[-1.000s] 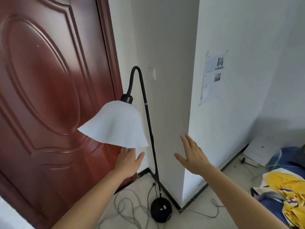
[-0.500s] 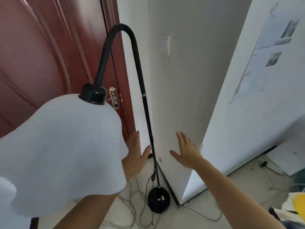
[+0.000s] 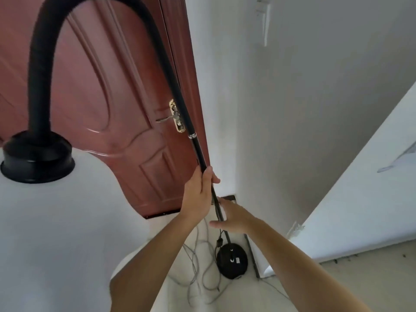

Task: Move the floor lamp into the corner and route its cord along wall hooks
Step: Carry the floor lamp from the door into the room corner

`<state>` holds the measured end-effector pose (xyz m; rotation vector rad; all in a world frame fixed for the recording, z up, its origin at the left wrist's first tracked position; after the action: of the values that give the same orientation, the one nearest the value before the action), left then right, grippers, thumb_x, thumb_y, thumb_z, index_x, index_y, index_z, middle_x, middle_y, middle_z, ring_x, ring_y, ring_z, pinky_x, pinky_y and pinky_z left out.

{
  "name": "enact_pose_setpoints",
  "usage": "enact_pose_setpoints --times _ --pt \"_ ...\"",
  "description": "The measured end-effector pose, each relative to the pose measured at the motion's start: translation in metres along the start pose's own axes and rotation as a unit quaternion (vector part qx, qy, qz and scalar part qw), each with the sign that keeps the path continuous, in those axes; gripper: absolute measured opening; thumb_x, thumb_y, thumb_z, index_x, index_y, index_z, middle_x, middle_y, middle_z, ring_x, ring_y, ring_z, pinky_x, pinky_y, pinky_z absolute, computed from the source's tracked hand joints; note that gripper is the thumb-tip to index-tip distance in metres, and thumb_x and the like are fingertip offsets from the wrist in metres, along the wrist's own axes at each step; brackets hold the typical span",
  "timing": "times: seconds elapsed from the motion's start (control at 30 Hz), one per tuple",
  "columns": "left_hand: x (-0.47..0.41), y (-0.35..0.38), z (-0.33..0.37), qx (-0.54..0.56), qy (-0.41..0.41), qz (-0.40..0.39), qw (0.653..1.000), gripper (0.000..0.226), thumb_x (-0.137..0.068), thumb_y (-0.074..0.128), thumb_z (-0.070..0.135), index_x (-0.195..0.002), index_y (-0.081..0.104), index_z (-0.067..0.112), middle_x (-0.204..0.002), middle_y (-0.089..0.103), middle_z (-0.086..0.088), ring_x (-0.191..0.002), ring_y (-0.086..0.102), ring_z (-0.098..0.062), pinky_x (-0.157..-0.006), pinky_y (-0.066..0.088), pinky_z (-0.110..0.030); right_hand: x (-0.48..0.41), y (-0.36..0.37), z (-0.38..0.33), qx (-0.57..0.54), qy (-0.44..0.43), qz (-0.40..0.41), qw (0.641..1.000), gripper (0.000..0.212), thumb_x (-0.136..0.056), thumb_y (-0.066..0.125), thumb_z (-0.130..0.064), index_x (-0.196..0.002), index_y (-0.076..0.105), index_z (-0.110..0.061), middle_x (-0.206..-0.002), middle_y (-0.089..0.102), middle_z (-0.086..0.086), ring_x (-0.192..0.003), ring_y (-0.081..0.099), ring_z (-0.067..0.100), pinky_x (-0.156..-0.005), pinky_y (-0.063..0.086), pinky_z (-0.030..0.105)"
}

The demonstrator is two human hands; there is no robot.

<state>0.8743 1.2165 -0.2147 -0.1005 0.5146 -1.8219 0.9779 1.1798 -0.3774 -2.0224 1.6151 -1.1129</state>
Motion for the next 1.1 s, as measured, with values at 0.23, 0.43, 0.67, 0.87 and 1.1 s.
enact_pose_setpoints --times 0.23,0.43,0.67,0.87,1.1 --pt "-0.015 -0.010 0.011 -0.007 0.037 -0.002 0.999 0.045 -0.106 0.036 0.031 -0.081 0.061 0.004 -0.071 0.066 -0.021 -0.059 0.057 -0.030 -0.062 0.047 -0.031 -0.008 -0.006 -0.014 -0.005 0.021 0.013 1.000 0.066 -0.095 0.052 -0.057 -0.149 0.039 -0.021 -0.143 0.057 0.006 -0.128 0.057 0.025 -0.102 0.047 0.040" --pt "-0.043 -0.028 0.042 0.052 0.087 -0.024 0.995 0.048 -0.107 0.035 0.029 -0.079 0.056 -0.003 -0.070 0.063 -0.016 -0.069 0.060 -0.028 -0.066 0.045 -0.018 -0.010 -0.027 -0.037 -0.052 0.036 0.075 0.995 0.046 -0.100 0.043 -0.056 -0.121 0.058 -0.019 -0.113 0.071 0.007 -0.100 0.068 0.024 -0.091 0.056 0.043" --pt "-0.074 -0.080 0.057 0.198 0.130 -0.084 0.968 0.052 -0.103 0.037 0.045 -0.073 0.040 0.002 -0.061 0.037 -0.010 -0.054 0.039 -0.019 -0.053 0.043 -0.023 -0.018 -0.020 -0.092 -0.077 0.082 0.165 0.980 0.030 -0.099 0.041 -0.058 -0.107 0.047 -0.030 -0.093 0.068 0.001 -0.081 0.064 0.018 -0.071 0.051 0.032" --pt "-0.082 -0.106 0.055 0.263 0.114 -0.181 0.941 0.047 -0.094 0.038 0.059 -0.063 0.028 0.025 -0.052 0.026 0.009 -0.047 0.024 -0.013 -0.046 0.024 -0.035 -0.010 0.001 -0.129 -0.096 0.146 0.201 0.964 0.035 -0.100 0.046 -0.051 -0.113 0.052 -0.019 -0.101 0.069 0.008 -0.091 0.066 0.027 -0.083 0.054 0.042" --pt "-0.039 -0.106 0.060 0.312 0.108 -0.323 0.887 0.068 -0.082 0.043 0.080 -0.061 0.021 0.020 -0.051 0.019 0.005 -0.047 0.018 -0.018 -0.045 0.019 -0.036 0.036 0.055 -0.150 -0.135 0.247 0.269 0.921 0.033 -0.103 0.045 -0.044 -0.113 0.059 -0.016 -0.107 0.070 0.011 -0.095 0.066 0.029 -0.088 0.054 0.044"
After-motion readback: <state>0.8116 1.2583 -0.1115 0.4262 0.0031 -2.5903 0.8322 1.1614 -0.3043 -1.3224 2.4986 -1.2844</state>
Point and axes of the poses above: each hand's wrist, its own x-axis away from the middle knuckle, its own y-axis out of the palm, z = x × y, the point moved 8 cm from there along -x, towards the middle knuckle
